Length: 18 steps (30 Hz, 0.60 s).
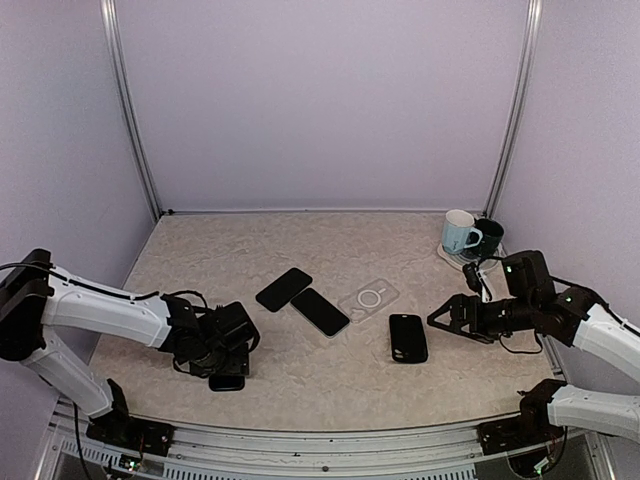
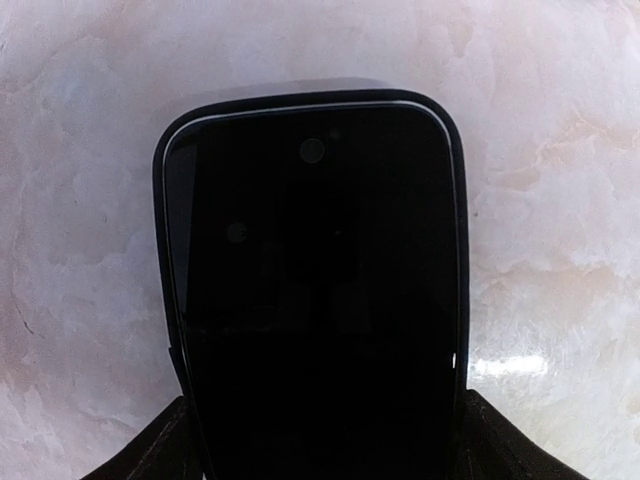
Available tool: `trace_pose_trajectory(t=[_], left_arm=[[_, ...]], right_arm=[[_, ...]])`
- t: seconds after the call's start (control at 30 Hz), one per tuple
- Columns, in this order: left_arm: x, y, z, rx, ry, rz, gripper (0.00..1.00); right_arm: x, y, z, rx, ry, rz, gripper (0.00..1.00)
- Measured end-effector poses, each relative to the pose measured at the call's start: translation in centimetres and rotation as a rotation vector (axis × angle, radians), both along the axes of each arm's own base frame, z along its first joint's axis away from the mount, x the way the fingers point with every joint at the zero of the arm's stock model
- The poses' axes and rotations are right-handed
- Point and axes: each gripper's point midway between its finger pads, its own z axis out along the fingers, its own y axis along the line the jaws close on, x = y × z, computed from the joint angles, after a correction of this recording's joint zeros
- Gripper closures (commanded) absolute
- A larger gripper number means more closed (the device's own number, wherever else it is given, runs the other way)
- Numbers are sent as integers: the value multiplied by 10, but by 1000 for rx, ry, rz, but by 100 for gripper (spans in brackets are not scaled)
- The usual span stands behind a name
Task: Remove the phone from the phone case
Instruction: Pick up the phone with the phone case from the center of the board.
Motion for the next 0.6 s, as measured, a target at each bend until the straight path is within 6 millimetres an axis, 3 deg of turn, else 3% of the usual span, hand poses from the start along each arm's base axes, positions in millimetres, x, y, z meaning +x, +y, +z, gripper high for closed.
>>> trace_pose_trajectory(t=[0.1, 0.3, 0.47, 0.6], left_arm=[[-1, 0, 1, -5, -23, -15, 34], [-4, -11, 2, 18, -65, -97, 35], [-21, -52, 6, -28, -65, -262, 34], [-37, -104, 25, -107, -101, -440, 34]], right_arm=[[-1, 1, 0, 4, 3, 5, 2], [-2, 3, 0, 16, 7, 13, 2], [-4, 11, 7, 74, 13, 37, 3], [-13, 21, 10, 158, 41, 75, 4]])
